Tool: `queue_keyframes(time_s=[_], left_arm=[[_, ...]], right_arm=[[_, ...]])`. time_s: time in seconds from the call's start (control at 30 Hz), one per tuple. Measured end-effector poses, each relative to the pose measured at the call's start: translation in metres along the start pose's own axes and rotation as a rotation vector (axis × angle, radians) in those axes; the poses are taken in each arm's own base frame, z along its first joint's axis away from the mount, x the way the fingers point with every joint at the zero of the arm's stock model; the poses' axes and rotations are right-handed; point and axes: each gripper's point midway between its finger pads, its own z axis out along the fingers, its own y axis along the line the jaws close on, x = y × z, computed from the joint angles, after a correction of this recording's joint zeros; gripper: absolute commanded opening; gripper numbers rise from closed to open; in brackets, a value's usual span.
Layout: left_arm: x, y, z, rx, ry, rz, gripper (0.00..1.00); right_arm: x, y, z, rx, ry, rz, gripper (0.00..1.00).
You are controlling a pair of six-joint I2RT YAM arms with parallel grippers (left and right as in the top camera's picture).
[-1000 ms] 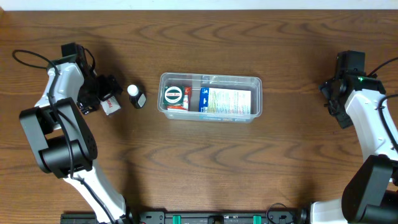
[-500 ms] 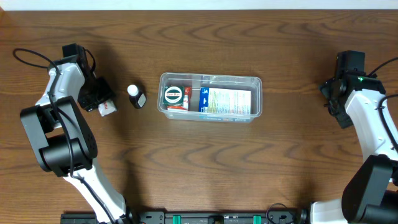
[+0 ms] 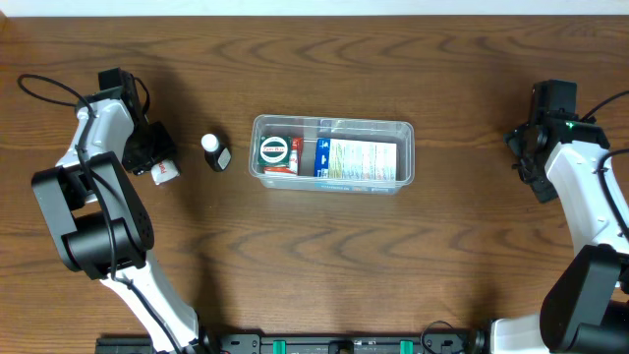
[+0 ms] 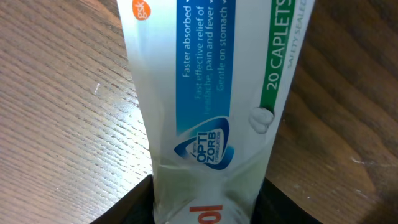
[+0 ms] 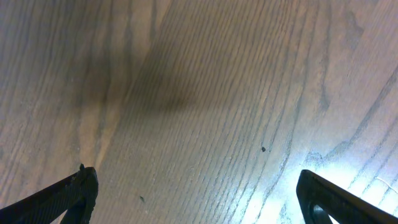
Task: Pack container
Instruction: 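Carry the Panadol box with left gripper over the container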
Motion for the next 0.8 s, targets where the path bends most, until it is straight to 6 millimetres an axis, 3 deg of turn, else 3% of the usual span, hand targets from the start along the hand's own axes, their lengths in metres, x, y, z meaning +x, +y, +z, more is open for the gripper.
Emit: queue_keyframes(time_s=[0.2, 0.3, 0.4, 0.5, 0.6, 0.7, 0.8], left_arm=[[-0.002, 0.001, -0.013, -0.005, -0.013, 0.000, 0.47], [-0.010, -0.001, -0.039, 0.014, -0.077, 0.000, 0.47], [-0.018, -0.010, -0.080, 0.073, -0.169, 0.005, 0.47], [-0.019, -0.031, -0.124, 0.170, -0.258, 0.038, 0.47], [-0.008, -0.064, -0.162, 0.268, -0.323, 0.135, 0.47], [0.012, -0.101, -0.184, 0.333, -0.354, 0.277, 0.45], [0.040, -0.141, -0.193, 0.374, -0.360, 0.455, 0.43]], right_arm=[[0.000, 0.000, 0.000, 0.000, 0.000, 0.000, 0.99], [0.000, 0.000, 0.000, 0.000, 0.000, 0.000, 0.99], [0.000, 0.000, 0.000, 0.000, 0.000, 0.000, 0.99], [0.000, 0.000, 0.000, 0.000, 0.000, 0.000, 0.99], [0.000, 0.000, 0.000, 0.000, 0.000, 0.000, 0.99], [0.000, 0.000, 0.000, 0.000, 0.000, 0.000, 0.99], [0.000, 0.000, 0.000, 0.000, 0.000, 0.000, 0.99]])
